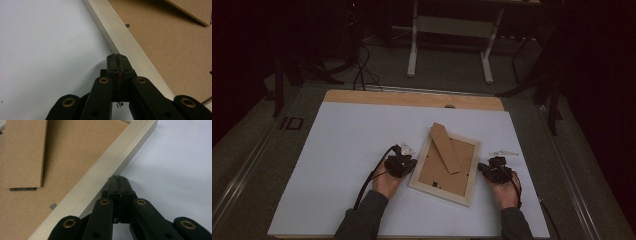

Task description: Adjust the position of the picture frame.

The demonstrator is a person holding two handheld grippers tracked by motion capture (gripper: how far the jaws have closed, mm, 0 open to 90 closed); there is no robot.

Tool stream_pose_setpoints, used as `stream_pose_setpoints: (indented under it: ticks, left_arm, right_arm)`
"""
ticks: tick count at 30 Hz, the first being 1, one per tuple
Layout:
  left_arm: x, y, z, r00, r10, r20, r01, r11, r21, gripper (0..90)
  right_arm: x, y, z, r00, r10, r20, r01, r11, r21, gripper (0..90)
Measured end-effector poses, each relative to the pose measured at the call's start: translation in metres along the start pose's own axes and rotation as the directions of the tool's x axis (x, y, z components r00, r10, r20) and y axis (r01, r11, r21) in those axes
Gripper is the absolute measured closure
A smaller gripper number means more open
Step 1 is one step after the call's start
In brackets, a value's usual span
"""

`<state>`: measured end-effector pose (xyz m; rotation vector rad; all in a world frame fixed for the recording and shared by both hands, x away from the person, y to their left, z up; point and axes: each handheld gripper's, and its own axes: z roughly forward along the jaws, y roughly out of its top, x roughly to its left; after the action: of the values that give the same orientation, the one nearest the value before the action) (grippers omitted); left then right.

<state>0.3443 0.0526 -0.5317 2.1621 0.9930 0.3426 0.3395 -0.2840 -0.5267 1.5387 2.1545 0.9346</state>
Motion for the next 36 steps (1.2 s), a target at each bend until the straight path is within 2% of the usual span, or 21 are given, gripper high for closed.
stream_pose_setpoints:
  ticks: [10, 16, 17, 19, 25, 26, 27, 31, 33, 36]
  left_arm:
    - [0.0, -0.005, -0.011, 0.9999, 0.003, -0.016, -0.003, 1.0, -0.003, 90.0]
    - [-0.001, -0.014, -0.02, 0.9999, 0.007, -0.007, -0.007, 1.0, -0.003, 90.0]
    - [0.0, -0.017, -0.023, 1.0, 0.007, -0.004, -0.007, 1.0, -0.004, 90.0]
    - [0.0, -0.019, -0.025, 1.0, -0.001, -0.002, 0.001, 1.0, -0.003, 90.0]
    - [-0.001, -0.024, -0.032, 0.9999, -0.011, 0.007, 0.011, 0.9999, 0.003, 90.0]
    - [-0.001, -0.024, -0.032, 0.9999, -0.011, 0.007, 0.011, 0.9999, 0.003, 90.0]
    - [0.0, -0.025, -0.034, 0.9994, -0.02, 0.03, 0.021, 0.9998, -0.004, 90.0]
    - [-0.001, -0.025, -0.037, 0.9996, -0.005, 0.028, 0.005, 1.0, -0.005, 90.0]
    - [-0.001, -0.027, -0.037, 0.9991, -0.011, 0.041, 0.011, 0.9999, -0.006, 90.0]
    - [-0.002, -0.028, -0.038, 0.9989, -0.013, 0.045, 0.014, 0.9999, -0.007, 90.0]
  right_arm:
    - [0.01, 0.015, 0.013, 0.9999, -0.015, 0.001, 0.015, 1.0, 0.018, 90.0]
    - [0.015, 0.027, 0.023, 0.9987, -0.052, -0.002, 0.052, 0.998, 0.033, 90.0]
    - [0.02, 0.034, 0.028, 0.9972, -0.075, 0.006, 0.075, 0.996, 0.047, 90.0]
    - [0.023, 0.039, 0.032, 0.996, -0.088, 0.01, 0.088, 0.995, 0.053, 90.0]
    - [0.031, 0.052, 0.042, 0.9938, -0.111, 0.013, 0.11, 0.992, 0.066, 90.0]
    - [0.031, 0.052, 0.042, 0.9938, -0.111, 0.013, 0.11, 0.992, 0.066, 90.0]
    - [0.032, 0.055, 0.045, 0.9936, -0.113, 0.005, 0.112, 0.992, 0.064, 90.0]
    - [0.034, 0.059, 0.049, 0.9929, -0.119, -0.003, 0.119, 0.991, 0.064, 90.0]
    - [0.033, 0.062, 0.052, 0.9938, -0.109, -0.022, 0.11, 0.992, 0.062, 90.0]
    - [0.033, 0.064, 0.054, 0.9948, -0.098, -0.028, 0.1, 0.993, 0.062, 90.0]
